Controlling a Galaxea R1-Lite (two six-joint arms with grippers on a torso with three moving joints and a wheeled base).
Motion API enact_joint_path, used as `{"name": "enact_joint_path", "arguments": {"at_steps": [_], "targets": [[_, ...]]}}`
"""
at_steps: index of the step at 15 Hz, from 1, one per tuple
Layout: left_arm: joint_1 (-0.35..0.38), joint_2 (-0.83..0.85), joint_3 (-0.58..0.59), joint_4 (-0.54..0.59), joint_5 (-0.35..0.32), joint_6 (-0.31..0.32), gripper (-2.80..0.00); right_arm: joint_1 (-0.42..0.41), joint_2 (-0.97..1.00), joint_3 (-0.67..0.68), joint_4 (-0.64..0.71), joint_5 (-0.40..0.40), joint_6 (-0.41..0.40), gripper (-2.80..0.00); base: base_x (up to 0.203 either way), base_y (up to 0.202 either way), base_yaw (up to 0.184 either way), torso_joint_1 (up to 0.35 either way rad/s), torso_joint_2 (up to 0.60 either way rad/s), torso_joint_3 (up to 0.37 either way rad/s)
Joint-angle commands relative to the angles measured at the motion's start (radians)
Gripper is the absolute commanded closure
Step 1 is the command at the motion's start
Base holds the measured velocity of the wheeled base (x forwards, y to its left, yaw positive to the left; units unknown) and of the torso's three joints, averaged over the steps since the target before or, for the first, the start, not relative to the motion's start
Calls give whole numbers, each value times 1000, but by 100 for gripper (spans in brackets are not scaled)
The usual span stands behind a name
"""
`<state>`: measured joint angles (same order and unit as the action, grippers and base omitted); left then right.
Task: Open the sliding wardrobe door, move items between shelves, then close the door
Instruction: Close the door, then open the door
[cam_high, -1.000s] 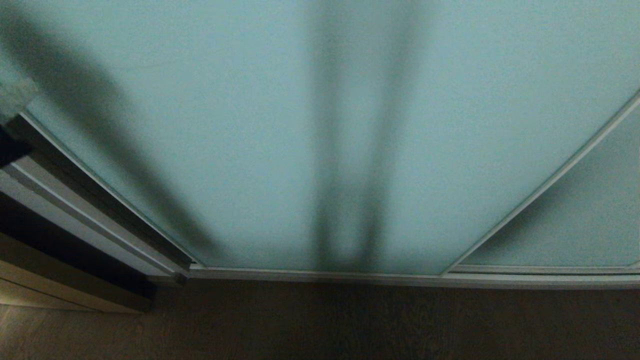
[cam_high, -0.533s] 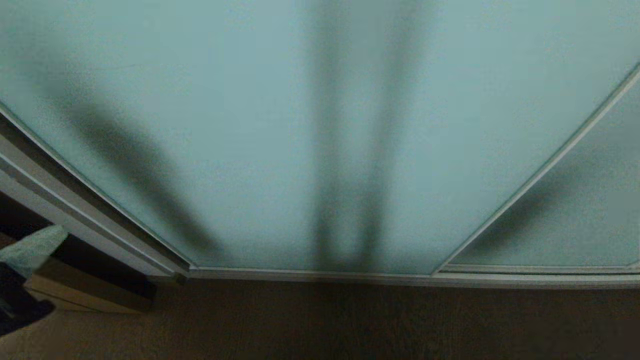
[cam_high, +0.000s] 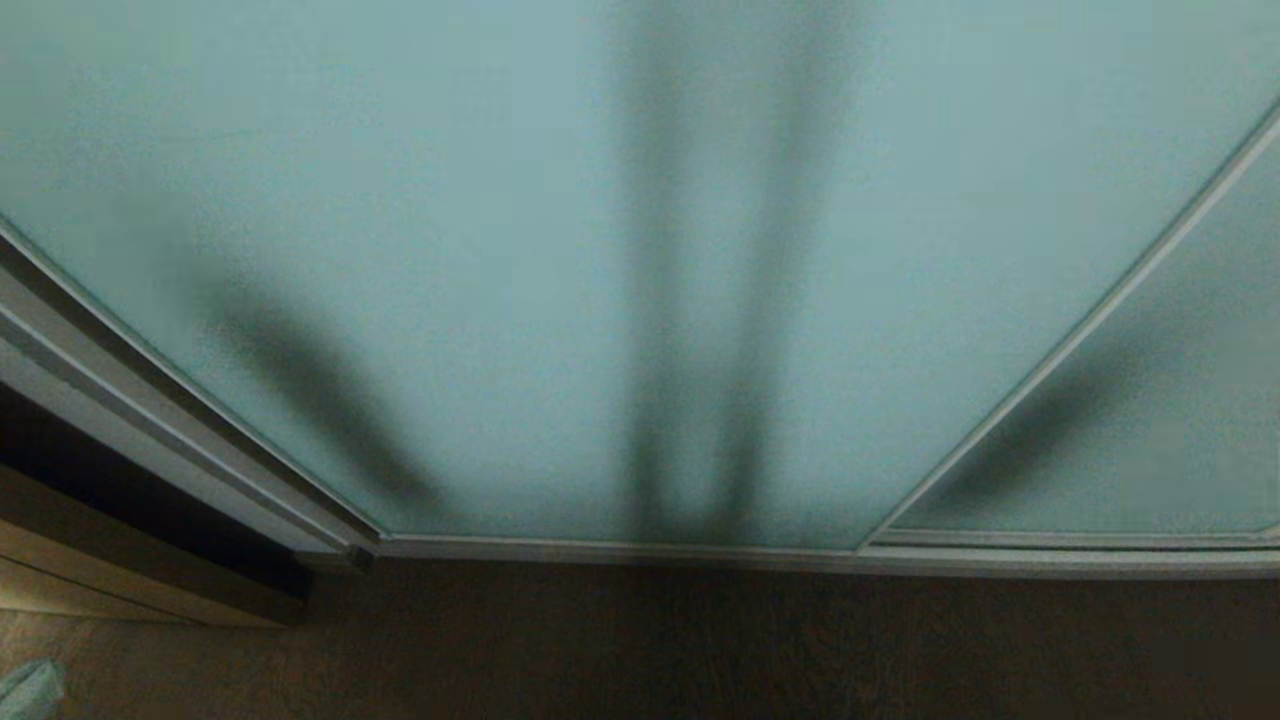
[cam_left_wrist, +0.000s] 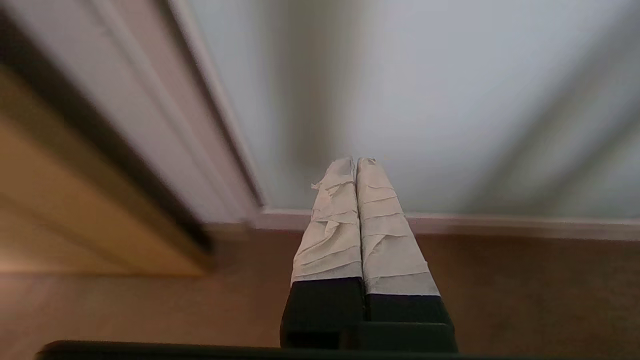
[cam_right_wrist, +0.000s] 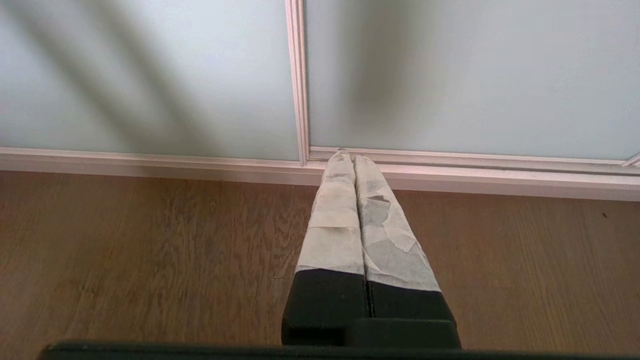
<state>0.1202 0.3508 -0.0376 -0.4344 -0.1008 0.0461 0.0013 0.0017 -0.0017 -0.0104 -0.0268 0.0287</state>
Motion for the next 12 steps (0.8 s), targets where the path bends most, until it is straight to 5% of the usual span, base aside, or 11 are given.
{"name": "enact_joint_path", "arguments": {"at_steps": [1,5,9,12], "targets": [[1,-70,40,14,8,-1,0,0,1,0,0,1,0,0,0,0,0,0,0,0],[1,-68,38,177,-179,4,0,0,1,0,-2,-1,0,0,0,0,0,0,0,0],[1,-68,14,244,-188,0,0,0,1,0,0,1,0,0,0,0,0,0,0,0],[0,-66,31,266,-279,52,0,0,0,0,0,1,0,0,0,0,0,0,0,0]]}}
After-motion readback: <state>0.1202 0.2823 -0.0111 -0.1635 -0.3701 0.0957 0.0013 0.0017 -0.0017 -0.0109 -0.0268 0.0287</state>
